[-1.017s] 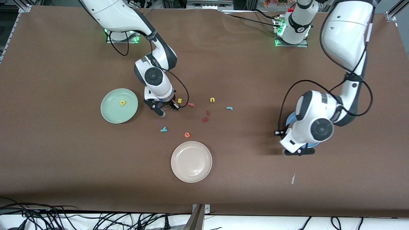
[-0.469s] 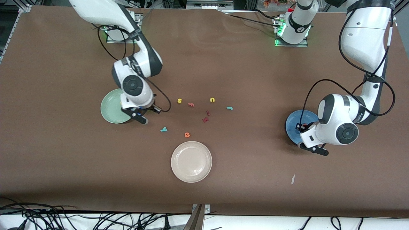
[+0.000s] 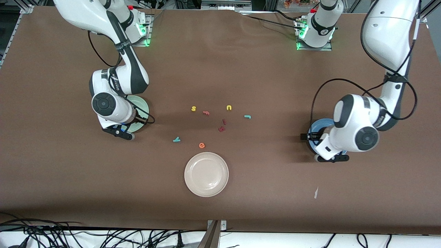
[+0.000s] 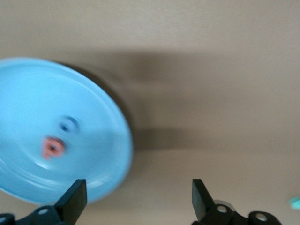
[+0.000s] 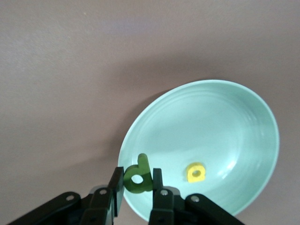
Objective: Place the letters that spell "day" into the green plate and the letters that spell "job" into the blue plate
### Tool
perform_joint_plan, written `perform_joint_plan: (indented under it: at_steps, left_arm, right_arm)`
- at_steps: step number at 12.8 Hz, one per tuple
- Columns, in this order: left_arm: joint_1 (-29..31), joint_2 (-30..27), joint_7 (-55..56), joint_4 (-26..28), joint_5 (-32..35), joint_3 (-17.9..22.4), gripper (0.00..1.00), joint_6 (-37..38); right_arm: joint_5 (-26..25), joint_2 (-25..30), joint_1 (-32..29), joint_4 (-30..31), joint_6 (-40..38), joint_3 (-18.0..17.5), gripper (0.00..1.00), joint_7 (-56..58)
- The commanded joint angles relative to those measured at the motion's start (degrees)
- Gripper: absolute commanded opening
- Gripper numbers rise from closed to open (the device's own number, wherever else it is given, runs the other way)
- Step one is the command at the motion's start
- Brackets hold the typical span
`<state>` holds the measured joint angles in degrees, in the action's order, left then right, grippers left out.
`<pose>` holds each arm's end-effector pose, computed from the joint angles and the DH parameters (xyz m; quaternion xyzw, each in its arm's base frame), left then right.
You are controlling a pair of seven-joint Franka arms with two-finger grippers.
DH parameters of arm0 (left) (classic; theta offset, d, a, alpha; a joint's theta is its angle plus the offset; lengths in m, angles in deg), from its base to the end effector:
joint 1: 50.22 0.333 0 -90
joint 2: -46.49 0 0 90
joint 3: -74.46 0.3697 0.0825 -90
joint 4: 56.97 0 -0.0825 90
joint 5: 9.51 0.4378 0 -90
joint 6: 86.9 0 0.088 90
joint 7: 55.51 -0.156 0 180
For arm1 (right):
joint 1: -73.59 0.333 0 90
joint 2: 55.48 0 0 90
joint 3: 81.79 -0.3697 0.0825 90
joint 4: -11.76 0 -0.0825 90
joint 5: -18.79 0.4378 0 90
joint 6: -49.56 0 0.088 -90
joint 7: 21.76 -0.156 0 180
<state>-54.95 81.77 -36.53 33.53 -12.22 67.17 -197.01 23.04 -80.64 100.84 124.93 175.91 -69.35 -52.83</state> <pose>0.7123 -0.1480 0.2277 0.9862 0.0776 -0.1449 0.0208 0.6170 0.1690 0.1955 0.9820 -0.1599 -0.0831 0.0559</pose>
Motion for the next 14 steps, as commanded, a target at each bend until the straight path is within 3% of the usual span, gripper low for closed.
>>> perform_joint_plan:
  at_steps: [1,2,3,6,8,10,14]
  left_arm:
    - [-2.3,-0.9,14.4,1.8,-0.9,-1.9,1.0,-3.0]
    - [-5.1,-0.6,22.9,1.9,-0.8,-1.9,1.0,-4.7]
    - [-7.1,-0.3,33.5,1.9,-0.3,-1.9,1.0,-6.5]
    - [-12.0,1.2,53.6,2.2,-0.2,-1.9,1.0,-11.6]
    - [-15.2,1.8,63.1,4.4,-0.2,-1.9,1.0,-16.9]
    - [-17.4,1.4,71.0,8.5,-0.1,-1.9,1.0,-23.1]
    - [-21.5,-1.4,83.2,16.4,3.4,-1.8,1.0,-30.8]
  right_arm:
    - [2.5,0.8,0.3,6.6,7.8,0.6,0.21,3.5]
    - [2.5,0.9,0.3,7.1,8.4,0.7,0.7,3.6]
    - [2.6,1.3,0.3,6.6,7.7,0.7,1.0,3.6]
    - [2.7,1.6,0.3,0.6,-0.2,0.3,1.0,2.9]
    - [7.2,1.2,1.0,-5.0,-4.8,-1.1,1.0,1.9]
    - [11.5,-1.3,1.8,-9.6,-4.2,-1.4,1.0,-5.3]
    - [11.0,-9.5,4.2,-18.8,-3.0,-1.4,1.0,-22.0]
